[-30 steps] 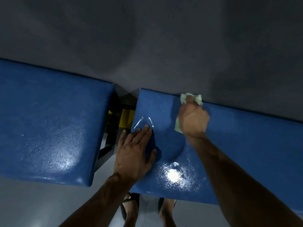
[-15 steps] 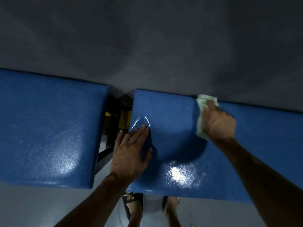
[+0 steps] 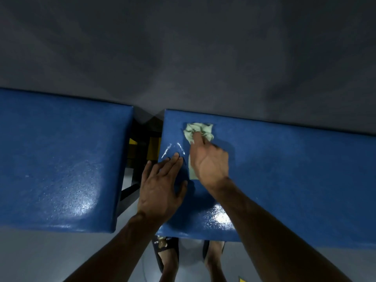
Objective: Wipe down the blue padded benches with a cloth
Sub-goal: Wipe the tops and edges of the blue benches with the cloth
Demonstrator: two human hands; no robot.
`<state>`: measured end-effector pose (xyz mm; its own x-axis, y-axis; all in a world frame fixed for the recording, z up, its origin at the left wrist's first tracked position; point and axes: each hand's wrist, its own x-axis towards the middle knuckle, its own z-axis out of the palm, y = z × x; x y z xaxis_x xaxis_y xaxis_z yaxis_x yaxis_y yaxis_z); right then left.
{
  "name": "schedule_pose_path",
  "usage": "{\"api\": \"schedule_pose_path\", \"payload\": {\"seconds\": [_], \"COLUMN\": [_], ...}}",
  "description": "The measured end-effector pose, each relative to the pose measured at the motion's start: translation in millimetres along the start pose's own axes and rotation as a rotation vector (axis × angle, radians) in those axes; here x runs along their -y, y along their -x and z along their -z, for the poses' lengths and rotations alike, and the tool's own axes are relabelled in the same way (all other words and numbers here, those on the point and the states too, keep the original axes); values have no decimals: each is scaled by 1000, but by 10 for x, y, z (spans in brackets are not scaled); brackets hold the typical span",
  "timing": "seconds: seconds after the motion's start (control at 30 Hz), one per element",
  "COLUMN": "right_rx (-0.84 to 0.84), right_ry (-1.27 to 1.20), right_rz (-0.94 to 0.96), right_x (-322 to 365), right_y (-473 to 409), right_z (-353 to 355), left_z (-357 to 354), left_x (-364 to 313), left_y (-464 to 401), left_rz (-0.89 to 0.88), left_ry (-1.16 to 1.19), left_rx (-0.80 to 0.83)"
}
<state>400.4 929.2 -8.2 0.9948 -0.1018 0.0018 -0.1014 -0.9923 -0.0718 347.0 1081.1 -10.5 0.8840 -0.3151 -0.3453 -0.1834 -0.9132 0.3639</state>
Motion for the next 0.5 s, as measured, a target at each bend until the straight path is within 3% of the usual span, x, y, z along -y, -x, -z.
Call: {"api": "schedule_pose_path", "payload": {"seconds": [0.13, 0.3, 0.4, 0.5], "right_rx": [24, 3, 33, 143], "right_ry": [102, 117, 58, -59], "right_rz": [103, -143, -320, -361], "right_x": [-598, -1706, -1573, -822], "right_y": [66, 375, 514, 510], "right_z": [51, 217, 173, 84], "left_z": [8, -12, -27, -43], "left_x": [8, 35, 23, 7], "left_y": [-14, -22, -36, -53], "left_rz": [-4, -19, -16, -7], "left_ry": [-9, -18, -12, 2], "left_rx": [-7, 17, 3, -12]}}
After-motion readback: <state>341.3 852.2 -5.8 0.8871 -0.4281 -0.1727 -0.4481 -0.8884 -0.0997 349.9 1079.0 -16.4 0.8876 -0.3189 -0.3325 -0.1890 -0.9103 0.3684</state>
